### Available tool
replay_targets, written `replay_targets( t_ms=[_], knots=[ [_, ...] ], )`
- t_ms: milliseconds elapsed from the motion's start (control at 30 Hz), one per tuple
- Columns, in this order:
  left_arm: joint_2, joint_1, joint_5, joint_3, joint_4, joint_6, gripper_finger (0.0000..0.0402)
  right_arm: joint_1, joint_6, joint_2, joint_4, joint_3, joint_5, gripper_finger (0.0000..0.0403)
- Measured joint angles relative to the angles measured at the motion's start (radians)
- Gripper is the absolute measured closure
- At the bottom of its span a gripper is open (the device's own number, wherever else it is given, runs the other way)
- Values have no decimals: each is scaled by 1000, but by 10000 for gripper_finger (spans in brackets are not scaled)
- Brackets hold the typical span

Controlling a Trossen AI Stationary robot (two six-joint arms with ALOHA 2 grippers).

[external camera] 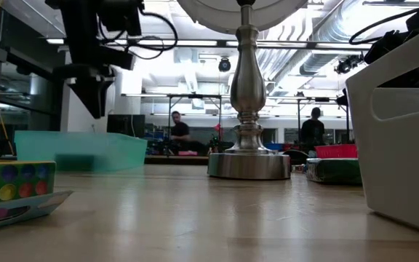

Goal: Pick & Place School Supplies
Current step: Put the yellow crayon box into the green bin

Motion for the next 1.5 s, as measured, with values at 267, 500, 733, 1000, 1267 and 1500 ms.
replay_targets(
  t_ms=[267, 500, 733, 1000, 1267, 1500],
  knots=[
    [-2, -198, 0, 0, -16, -158, 302, 0, 0, 0, 0, 0, 0, 289],
    [-1, -417, -41, 0, -9, -390, 302, 0, 0, 0, 0, 0, 0, 289],
    [52, -590, -79, 1, 56, -522, 302, 0, 0, 0, 0, 0, 0, 289],
    [101, -681, -80, 1, 269, -468, 302, 0, 0, 0, 0, 0, 0, 289],
    [149, -718, -80, 1, 486, -340, 302, 0, 0, 0, 0, 0, 0, 289],
    [175, -730, -69, 1, 628, -194, 302, 0, 0, 0, 0, 0, 0, 289]
  ],
)
